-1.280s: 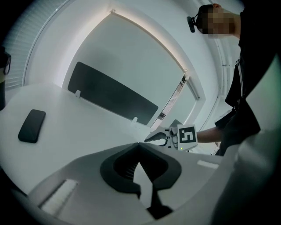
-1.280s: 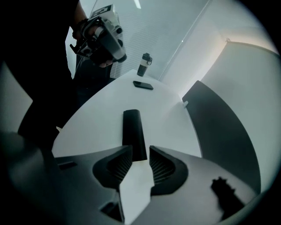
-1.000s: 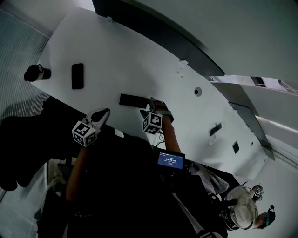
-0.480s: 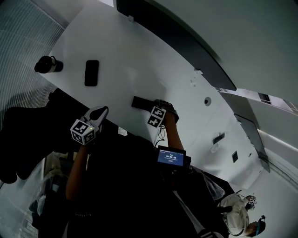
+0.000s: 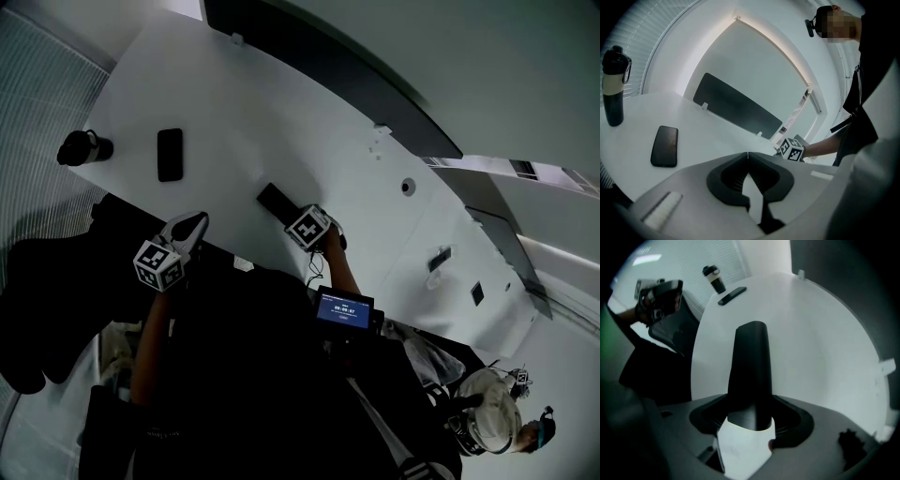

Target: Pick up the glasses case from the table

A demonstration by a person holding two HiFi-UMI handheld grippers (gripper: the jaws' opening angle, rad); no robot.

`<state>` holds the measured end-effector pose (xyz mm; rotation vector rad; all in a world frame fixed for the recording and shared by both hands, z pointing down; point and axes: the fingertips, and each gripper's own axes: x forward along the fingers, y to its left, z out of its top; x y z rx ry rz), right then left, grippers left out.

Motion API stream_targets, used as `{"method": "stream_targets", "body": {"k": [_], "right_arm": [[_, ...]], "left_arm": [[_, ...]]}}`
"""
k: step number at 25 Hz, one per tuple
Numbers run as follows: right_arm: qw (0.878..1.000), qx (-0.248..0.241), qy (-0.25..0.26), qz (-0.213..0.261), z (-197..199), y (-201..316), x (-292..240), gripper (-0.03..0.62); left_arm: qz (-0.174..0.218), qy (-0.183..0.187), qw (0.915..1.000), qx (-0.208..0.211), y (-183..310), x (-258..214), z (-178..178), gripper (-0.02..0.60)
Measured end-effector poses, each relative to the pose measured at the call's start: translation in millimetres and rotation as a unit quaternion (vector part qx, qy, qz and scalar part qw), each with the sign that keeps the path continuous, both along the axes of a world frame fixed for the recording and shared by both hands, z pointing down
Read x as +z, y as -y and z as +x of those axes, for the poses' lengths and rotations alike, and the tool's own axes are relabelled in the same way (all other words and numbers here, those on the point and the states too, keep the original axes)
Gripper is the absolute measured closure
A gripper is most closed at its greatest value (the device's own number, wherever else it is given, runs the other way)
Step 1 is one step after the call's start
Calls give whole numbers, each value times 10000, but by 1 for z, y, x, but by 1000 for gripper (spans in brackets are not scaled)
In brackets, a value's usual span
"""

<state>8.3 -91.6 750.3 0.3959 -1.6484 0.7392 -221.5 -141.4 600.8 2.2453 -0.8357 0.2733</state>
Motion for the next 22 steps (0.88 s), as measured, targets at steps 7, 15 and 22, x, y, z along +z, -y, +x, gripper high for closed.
{"method": "stream_targets", "body": {"k": [7, 15, 22], "right_arm": [[9317, 2963, 1717, -1208, -25, -30, -8, 299], [7658, 4907, 3779, -1730, -38, 0, -42, 301], [6939, 5277, 4483, -1978, -38, 18, -56, 303]], "left_arm": [[-61, -141, 9998, 151, 3, -5, 15, 571], [-92, -105, 9989, 440, -4, -10, 42, 571], [-558, -263, 9978, 262, -5, 9, 57, 570]]}}
